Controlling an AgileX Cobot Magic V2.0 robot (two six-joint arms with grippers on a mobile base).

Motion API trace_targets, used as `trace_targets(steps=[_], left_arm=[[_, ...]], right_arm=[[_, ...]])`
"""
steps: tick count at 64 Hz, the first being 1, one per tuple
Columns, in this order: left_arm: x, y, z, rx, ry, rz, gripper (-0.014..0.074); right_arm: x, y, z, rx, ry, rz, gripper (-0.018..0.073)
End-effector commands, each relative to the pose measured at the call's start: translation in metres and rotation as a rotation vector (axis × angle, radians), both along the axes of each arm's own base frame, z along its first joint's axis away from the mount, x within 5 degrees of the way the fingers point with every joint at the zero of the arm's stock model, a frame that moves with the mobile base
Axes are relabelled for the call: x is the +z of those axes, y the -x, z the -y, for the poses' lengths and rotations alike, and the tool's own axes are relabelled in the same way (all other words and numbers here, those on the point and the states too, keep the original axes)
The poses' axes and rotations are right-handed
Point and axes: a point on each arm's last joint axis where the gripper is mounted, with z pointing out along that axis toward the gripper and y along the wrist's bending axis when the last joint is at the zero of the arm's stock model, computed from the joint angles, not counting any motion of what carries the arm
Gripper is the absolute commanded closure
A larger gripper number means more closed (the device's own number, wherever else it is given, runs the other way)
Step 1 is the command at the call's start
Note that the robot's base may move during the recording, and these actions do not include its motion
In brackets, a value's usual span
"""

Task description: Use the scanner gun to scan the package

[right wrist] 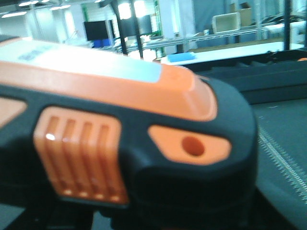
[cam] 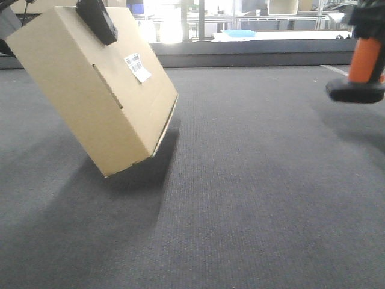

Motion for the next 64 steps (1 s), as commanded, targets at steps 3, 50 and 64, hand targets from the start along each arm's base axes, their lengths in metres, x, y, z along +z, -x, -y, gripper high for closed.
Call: trace_targets(steps=[3,50,64], left_arm=[[0.006,0.002,0.0,-0.001,0.011,0.025,0.0707],[0.006,0.0,0.0,0.002,0.013,0.041,0.0707],[0.006,0.0,0.0,0.002,0.013,0.041,0.0707]], right_arm=[[-0.001,-0.003,0.0,0.009,0.002,0.066,0.072],[-0.014,-0.006,-0.011,0.122,0.012,-0.029,0.072],[-0.017,-0.006,-0.009,0.101,-0.004,-0.06,0.072]])
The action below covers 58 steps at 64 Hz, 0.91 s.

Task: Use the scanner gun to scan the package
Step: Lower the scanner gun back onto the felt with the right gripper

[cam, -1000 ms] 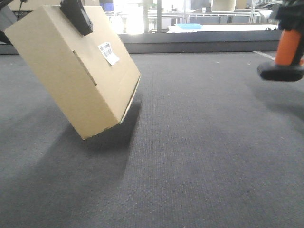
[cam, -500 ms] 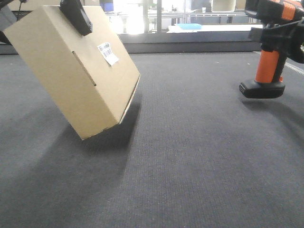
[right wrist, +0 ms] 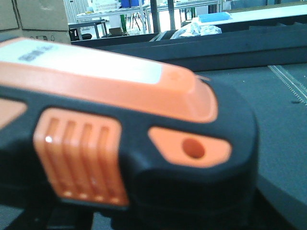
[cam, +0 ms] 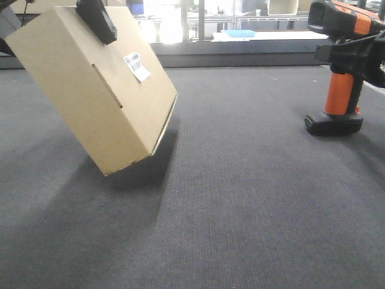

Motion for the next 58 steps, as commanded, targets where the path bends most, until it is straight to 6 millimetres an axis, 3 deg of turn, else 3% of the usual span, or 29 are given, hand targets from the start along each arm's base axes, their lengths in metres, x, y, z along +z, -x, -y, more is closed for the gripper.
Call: trace_targets(steps=[1,29,34,47,58], left_arm=[[0.0058,0.0005,0.0006,0.002,0.017,0.036,0.0707],[0.0058,0.0005,0.0006,0.002,0.017,0.036,0.0707],[0.0058,0.0005,0.0006,0.002,0.017,0.036,0.0707],[0.0058,0.0005,0.0006,0.002,0.017,0.036,0.0707],[0.0058,0.0005,0.0006,0.002,0.017,0.036,0.0707]], right_arm=[[0.0071,-0.0006,0.0024,-0.02,-0.012,0.052,0.072],[0.0065,-0.0006,0.0025,-0.021,-0.015,0.045,0.0706],[0.0058,-0.0006,0.0025,-0.021,-0.015,0.037,0.062],[0.005,-0.0006,0.0027,-0.023,-0.018,0.029,0.0176],[-0.001,-0.0003,0.0032,-0.03,-0.024,-0.037,-0.0007]])
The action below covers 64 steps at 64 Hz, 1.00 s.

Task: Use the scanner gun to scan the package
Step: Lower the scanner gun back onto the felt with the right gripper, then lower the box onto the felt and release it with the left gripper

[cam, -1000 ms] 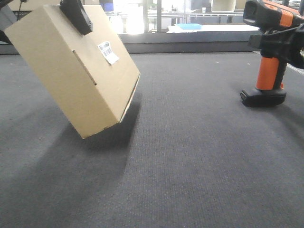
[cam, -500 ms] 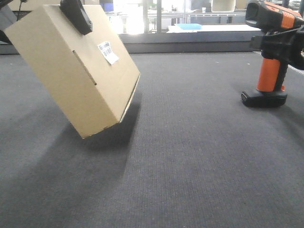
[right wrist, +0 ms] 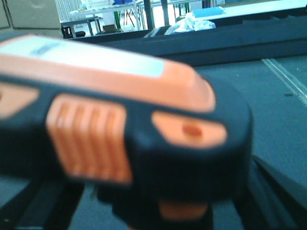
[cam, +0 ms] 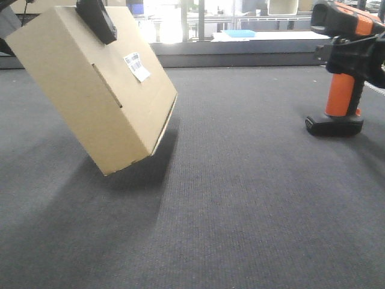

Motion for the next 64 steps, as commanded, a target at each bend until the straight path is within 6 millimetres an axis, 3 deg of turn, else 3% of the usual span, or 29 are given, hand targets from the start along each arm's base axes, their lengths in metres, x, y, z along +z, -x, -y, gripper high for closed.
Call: trace_targets(steps=[1,27,42,53,64], left_arm=[[0.006,0.001,0.001,0.002,0.017,0.036,0.0707],[0.006,0.0,0.0,0.001,0.012,0.037,0.0707],[0.008,-0.002,-0.005,0.015,-0.001,0.064,0.0707],[0.015,-0.007,-0.03,0.097,-0.005,0.092,0.0707],[0.013,-0.014,-0.064,0.091,-0.164,0.128,0.0707]], right_arm=[[0.001,0.0,0.002,-0.012,-0.008,-0.012,-0.0013],[0.004,0.001,0.002,-0.016,-0.011,-0.009,-0.0006],[0.006,0.022,0.002,-0.016,-0.011,-0.02,-0.0006],[0.01,0.043,0.0,0.003,0.001,-0.018,-0.0006],[0.017,0.068,-0.001,0.013,0.007,0.0,0.0]])
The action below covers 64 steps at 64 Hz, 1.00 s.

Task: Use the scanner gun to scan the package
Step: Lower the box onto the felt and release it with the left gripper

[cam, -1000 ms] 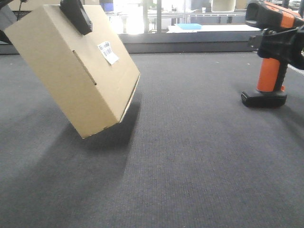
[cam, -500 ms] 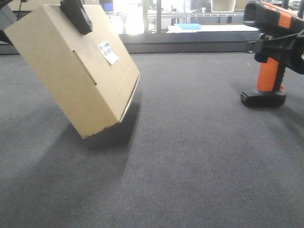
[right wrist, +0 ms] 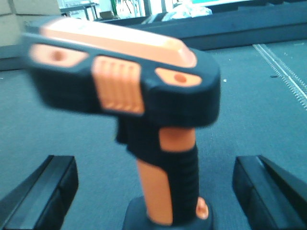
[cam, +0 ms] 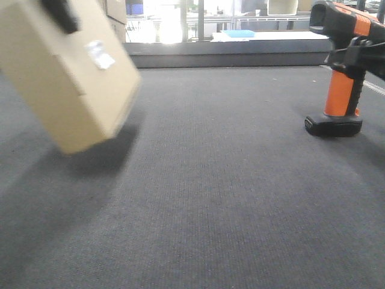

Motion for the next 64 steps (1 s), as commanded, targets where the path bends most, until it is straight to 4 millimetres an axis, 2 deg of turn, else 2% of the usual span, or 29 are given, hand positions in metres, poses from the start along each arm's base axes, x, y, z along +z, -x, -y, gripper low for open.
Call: trace_targets(steps=[1,12,23,43,52,64], left_arm=[[0.005,-0.001,-0.016,-0.008,-0.07,0.037,0.0707],[0.005,-0.005,-0.04,-0.022,-0.202,0.062,0.0707],[0.004,-0.007,-0.054,-0.019,-0.264,0.067,0.0707],[-0.017,-0.022,-0.058,-0.047,-0.329,0.007,0.0707],[-0.025,-0.026,-0.06,-0.06,-0.374,-0.016,0.0707],[-0.025,-0.026,-0.061,-0.039,-0.359,-0.025,0.0707]], right_arm=[[0.009,0.014,-0.001,0.011,0.007,0.042,0.0],[0.016,0.034,-0.001,0.019,0.012,0.045,0.0],[0.029,0.05,-0.006,0.074,0.059,0.022,0.0],[0.061,0.079,-0.006,0.07,0.081,0.085,0.0],[0.064,0.087,-0.005,0.065,0.084,0.063,0.0],[0.064,0.09,-0.005,0.063,0.085,0.048,0.0]])
